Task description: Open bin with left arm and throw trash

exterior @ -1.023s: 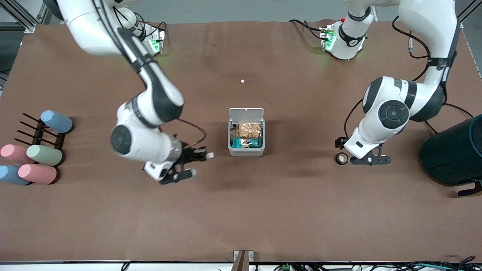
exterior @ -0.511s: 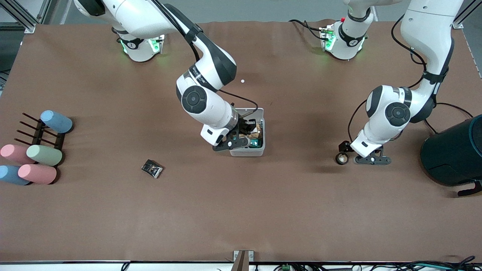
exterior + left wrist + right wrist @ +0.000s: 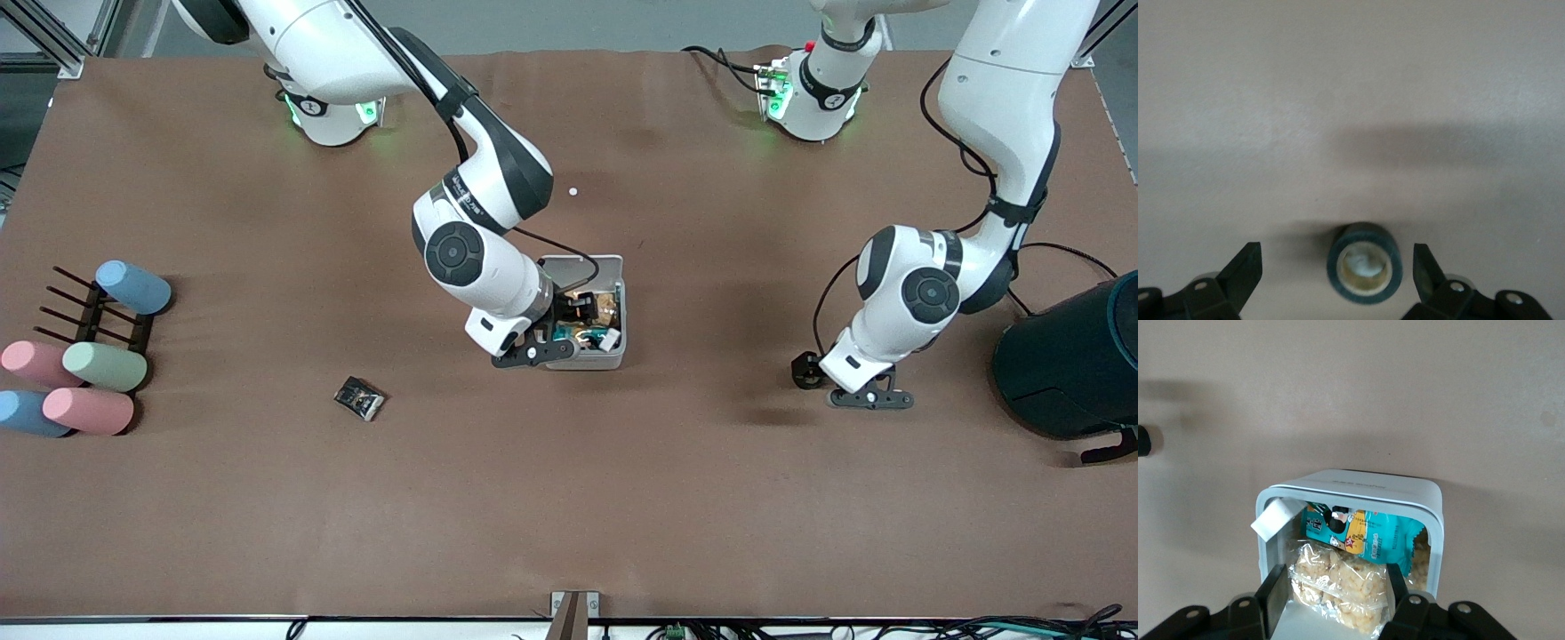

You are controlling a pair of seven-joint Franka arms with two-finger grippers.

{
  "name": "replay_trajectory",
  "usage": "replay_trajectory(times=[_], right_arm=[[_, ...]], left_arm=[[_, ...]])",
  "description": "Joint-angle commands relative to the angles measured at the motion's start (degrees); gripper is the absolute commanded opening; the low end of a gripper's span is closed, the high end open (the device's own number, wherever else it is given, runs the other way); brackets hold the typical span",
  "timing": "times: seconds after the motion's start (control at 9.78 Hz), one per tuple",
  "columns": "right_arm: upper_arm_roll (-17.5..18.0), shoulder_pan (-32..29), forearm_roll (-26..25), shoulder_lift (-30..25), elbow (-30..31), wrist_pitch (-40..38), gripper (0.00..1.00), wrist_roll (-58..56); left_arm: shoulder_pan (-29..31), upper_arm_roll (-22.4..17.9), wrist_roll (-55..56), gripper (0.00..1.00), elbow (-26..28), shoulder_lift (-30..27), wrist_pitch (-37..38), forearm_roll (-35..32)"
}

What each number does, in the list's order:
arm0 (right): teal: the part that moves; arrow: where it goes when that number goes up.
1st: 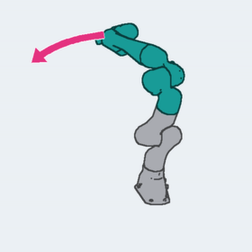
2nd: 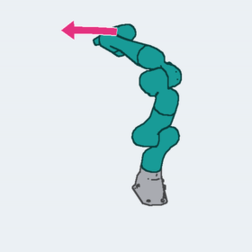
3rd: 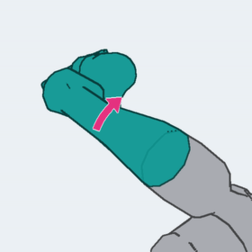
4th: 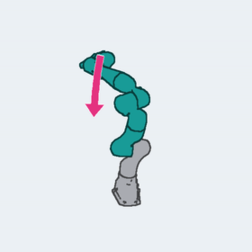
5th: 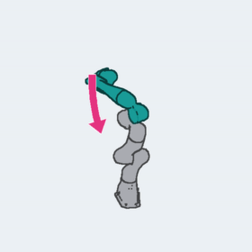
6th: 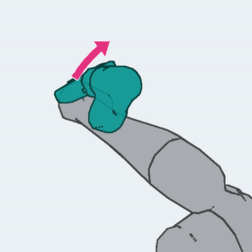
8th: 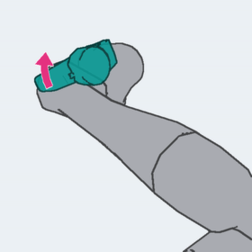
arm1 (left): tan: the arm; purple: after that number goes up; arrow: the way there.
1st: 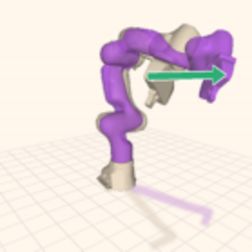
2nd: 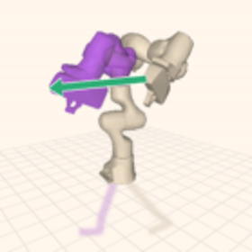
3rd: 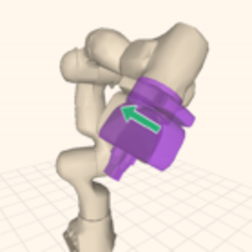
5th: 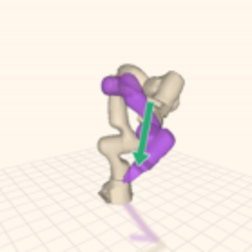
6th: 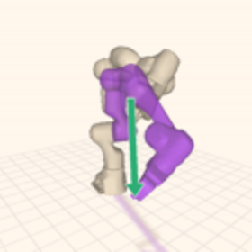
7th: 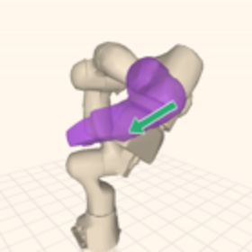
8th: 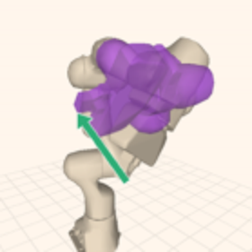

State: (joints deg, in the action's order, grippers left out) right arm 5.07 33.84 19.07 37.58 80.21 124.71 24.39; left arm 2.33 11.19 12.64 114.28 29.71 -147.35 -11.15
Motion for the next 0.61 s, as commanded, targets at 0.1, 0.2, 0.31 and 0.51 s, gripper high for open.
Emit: replay_trajectory(times=[0.1, 0.2, 0.31, 0.51], right_arm=[[-0.06, -11.11, -3.94, -4.09, 0.82, -10.76, 0.68, -16.81], [-0.24, -14.29, -7.0, -3.83, 1.0, -12.28, 0.68, -25.97], [-0.33, -16.59, -12.86, -3.66, 1.0, -12.47, 0.68, -32.76], [-0.33, -17.4, -24.99, -1.56, 1.09, -10.38, 0.68, -41.75]], left_arm=[[-1.27, 1.11, 0.9, 1.0, -2.74, 1.66, 1.19, 3.94], [-1.27, 1.12, 0.37, 1.0, -2.74, 1.93, 1.19, 3.95], [-0.84, 1.12, -0.33, 1.0, -2.66, 2.98, 1.19, 3.43], [-0.13, 1.03, -0.6, 1.0, -2.57, 3.95, 1.19, 3.33]])
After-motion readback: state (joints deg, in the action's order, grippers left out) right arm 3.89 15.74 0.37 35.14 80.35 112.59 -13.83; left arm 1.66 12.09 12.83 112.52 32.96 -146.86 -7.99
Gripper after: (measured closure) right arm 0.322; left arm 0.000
